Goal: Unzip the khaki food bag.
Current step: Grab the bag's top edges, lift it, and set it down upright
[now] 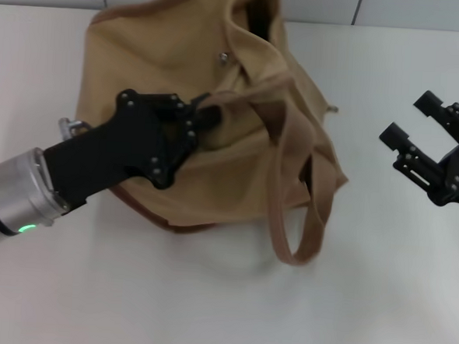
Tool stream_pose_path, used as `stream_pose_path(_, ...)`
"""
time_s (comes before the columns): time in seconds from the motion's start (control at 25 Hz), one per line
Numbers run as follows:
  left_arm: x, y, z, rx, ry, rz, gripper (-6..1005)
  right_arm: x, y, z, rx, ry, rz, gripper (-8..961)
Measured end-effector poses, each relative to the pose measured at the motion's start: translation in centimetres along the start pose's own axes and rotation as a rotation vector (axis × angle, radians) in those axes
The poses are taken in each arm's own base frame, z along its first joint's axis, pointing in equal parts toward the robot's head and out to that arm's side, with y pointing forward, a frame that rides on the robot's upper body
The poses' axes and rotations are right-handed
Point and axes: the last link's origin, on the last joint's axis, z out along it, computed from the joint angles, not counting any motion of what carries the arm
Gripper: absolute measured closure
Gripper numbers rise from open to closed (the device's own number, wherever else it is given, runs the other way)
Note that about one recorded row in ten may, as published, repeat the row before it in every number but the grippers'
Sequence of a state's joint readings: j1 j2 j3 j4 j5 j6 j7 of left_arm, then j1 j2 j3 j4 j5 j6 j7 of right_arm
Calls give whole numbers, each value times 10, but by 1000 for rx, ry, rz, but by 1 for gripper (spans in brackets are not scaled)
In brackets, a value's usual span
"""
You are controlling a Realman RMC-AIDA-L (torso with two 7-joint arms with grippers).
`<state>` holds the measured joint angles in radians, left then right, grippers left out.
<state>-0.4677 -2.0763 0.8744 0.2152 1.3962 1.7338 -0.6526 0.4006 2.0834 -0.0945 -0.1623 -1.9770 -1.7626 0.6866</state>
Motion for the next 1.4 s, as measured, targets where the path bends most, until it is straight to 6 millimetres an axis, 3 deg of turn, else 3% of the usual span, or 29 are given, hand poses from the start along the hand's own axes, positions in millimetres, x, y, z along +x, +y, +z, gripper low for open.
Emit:
stream_pose_path(0.32,-5,11,24,-125,-24,-5,947,10,-4,-4,123,14,-117,184)
stream_pose_path(0.68,-13,13,38,-157,-73,-31,944,47,36,23,113,102,-462,184)
stream_pose_path(1.4,-19,14,36,-140,-96,-51,937,39,46,30,138,19,-470,185)
